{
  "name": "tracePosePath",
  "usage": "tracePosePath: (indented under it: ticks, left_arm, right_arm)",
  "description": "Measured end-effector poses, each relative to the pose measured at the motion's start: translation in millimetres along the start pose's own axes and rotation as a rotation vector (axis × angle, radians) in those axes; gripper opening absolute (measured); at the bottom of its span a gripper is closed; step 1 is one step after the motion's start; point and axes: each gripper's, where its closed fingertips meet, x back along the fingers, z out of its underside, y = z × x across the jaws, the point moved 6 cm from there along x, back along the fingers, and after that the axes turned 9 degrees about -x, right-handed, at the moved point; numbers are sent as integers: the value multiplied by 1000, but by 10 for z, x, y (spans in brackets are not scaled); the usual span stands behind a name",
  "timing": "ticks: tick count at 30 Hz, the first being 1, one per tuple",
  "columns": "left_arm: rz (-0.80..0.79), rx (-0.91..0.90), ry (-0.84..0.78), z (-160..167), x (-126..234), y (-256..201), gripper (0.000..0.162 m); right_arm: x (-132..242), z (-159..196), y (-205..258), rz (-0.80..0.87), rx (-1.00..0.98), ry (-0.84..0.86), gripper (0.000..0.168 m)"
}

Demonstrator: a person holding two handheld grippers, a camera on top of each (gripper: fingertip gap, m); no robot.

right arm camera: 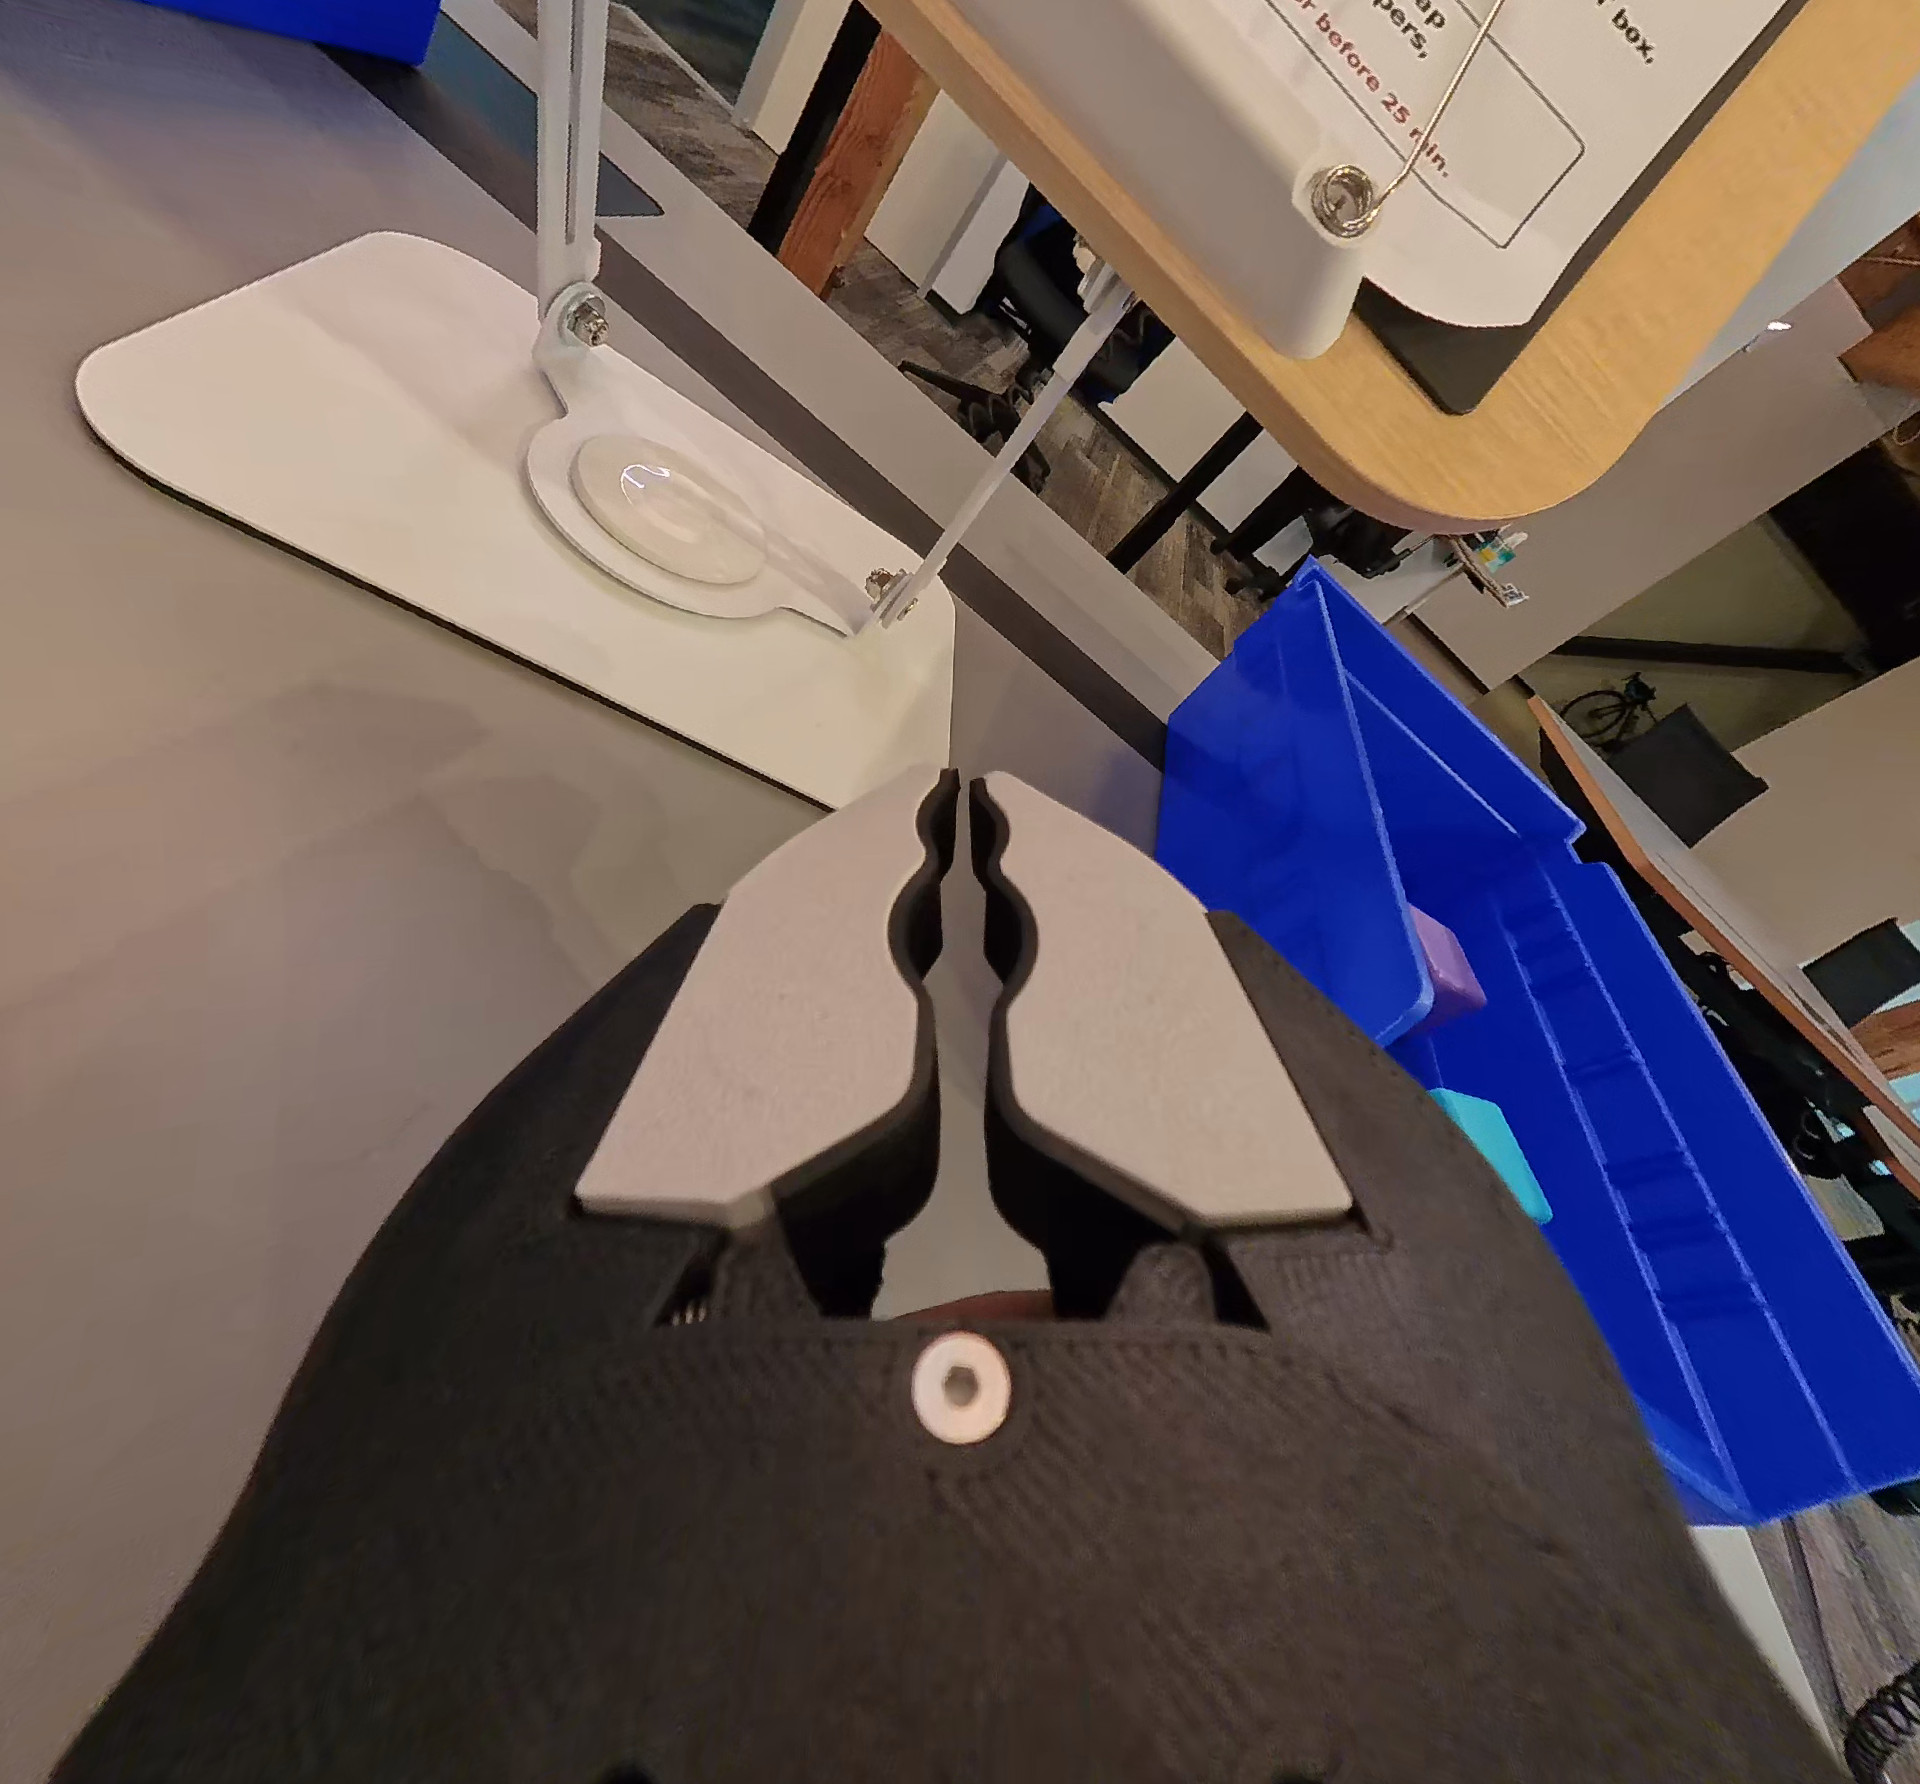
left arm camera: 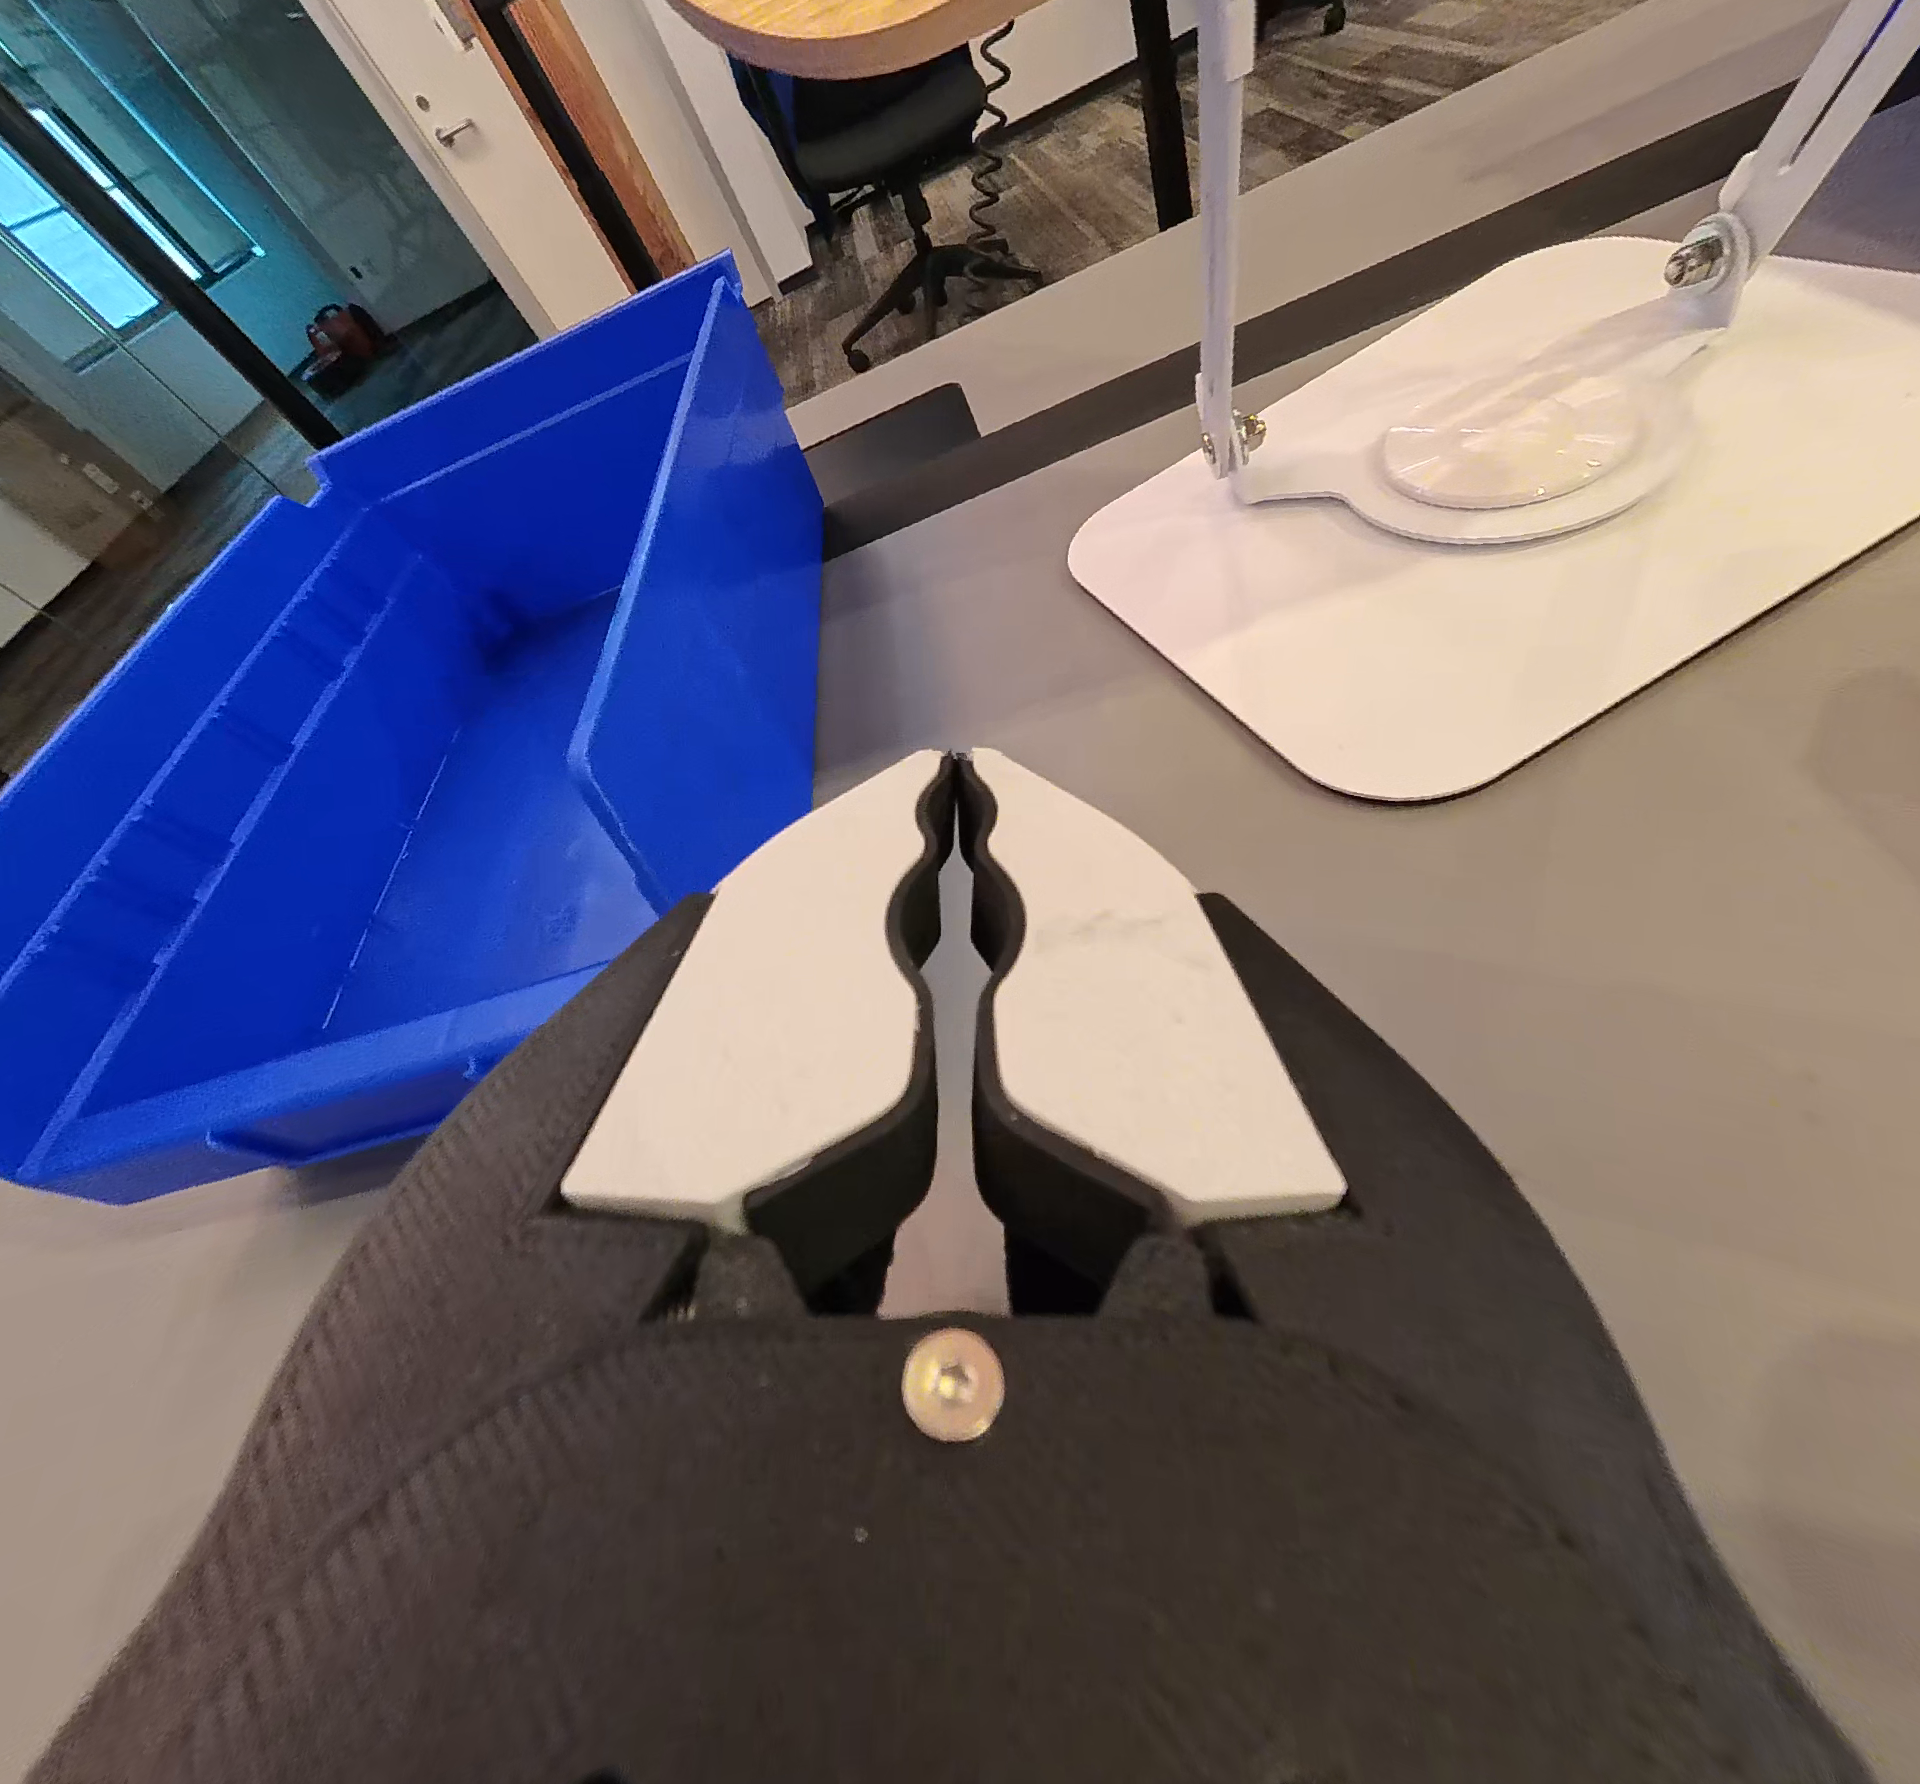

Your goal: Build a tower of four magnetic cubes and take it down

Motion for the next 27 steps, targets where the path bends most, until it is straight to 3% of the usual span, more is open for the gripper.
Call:
tracePosePath:
  ticks: [8,14,20,27]
  left_arm:
    - [6,-2,-24,-7,29,8,0]
    - [7,-14,-84,-38,211,68,5]
    - [-34,-74,-138,-23,410,166,20]
    - [-106,45,-135,75,291,368,43]
  right_arm:
    - [36,8,-20,1,-2,-4,7]
    - [294,62,-152,6,-33,-38,17]
    - [400,282,-528,49,-127,-25,37]
    - [235,436,-805,72,-387,-1,50]
